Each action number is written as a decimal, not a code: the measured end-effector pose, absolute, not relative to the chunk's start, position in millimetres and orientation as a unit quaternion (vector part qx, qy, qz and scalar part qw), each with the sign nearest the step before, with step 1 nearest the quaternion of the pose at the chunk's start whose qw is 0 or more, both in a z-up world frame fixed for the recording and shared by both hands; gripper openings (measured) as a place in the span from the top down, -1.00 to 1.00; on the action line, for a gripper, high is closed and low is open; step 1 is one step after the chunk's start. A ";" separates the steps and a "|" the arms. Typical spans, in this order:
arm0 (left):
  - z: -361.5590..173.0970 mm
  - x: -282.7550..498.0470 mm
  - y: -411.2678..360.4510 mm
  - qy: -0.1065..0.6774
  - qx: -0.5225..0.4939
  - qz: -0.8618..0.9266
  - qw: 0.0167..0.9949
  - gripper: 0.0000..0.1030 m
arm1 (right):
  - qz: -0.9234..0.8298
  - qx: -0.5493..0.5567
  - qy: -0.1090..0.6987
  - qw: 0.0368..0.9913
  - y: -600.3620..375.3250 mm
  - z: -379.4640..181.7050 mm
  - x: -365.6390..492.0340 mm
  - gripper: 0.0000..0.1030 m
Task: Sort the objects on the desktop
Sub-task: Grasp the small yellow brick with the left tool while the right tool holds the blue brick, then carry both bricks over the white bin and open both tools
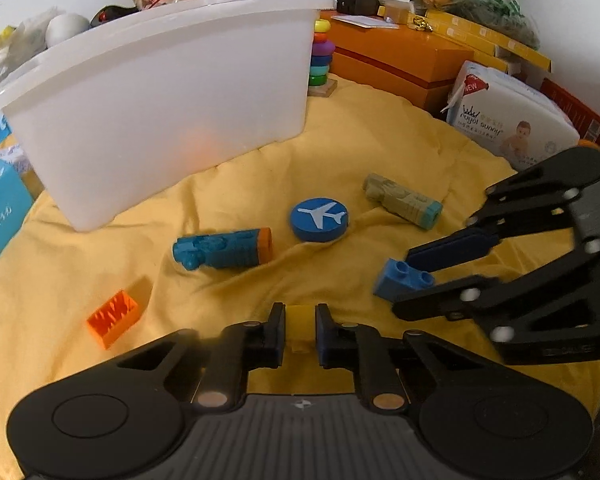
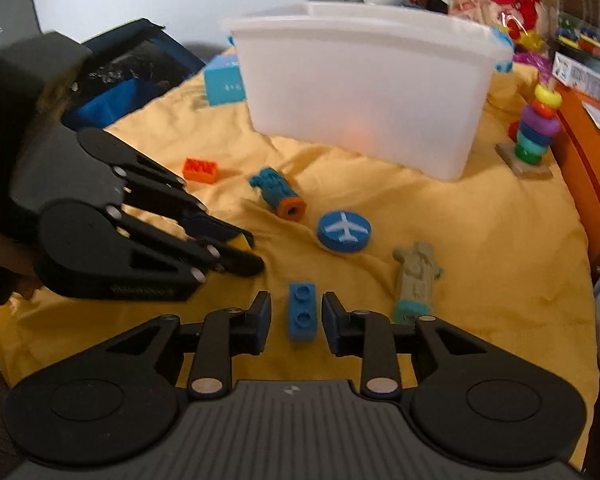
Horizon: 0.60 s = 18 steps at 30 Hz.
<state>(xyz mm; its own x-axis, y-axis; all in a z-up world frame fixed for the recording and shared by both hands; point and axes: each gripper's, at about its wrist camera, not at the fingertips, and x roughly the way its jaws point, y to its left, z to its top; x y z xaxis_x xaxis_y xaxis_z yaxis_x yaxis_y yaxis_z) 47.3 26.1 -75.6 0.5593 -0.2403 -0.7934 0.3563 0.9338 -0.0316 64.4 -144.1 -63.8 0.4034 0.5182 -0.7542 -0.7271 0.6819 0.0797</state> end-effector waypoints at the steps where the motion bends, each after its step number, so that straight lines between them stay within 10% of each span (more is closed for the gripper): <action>1: -74.0 44.6 26.9 0.439 0.060 -0.170 0.880 0.66 | 0.373 -0.132 0.398 0.827 -143.3 -66.0 65.6 0.39; 18: 46.1 43.7 61.7 0.315 0.010 -0.157 0.936 0.66 | 0.382 -0.180 0.299 0.856 -129.6 2.6 71.9 0.67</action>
<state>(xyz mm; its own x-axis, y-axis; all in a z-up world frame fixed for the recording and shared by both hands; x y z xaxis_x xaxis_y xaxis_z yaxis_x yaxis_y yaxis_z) 43.7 61.7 46.1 0.7524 -0.2881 -0.5924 0.3009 0.9503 -0.0799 71.9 -129.6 2.6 0.5288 0.5465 -0.6493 -0.7614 0.6435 -0.0786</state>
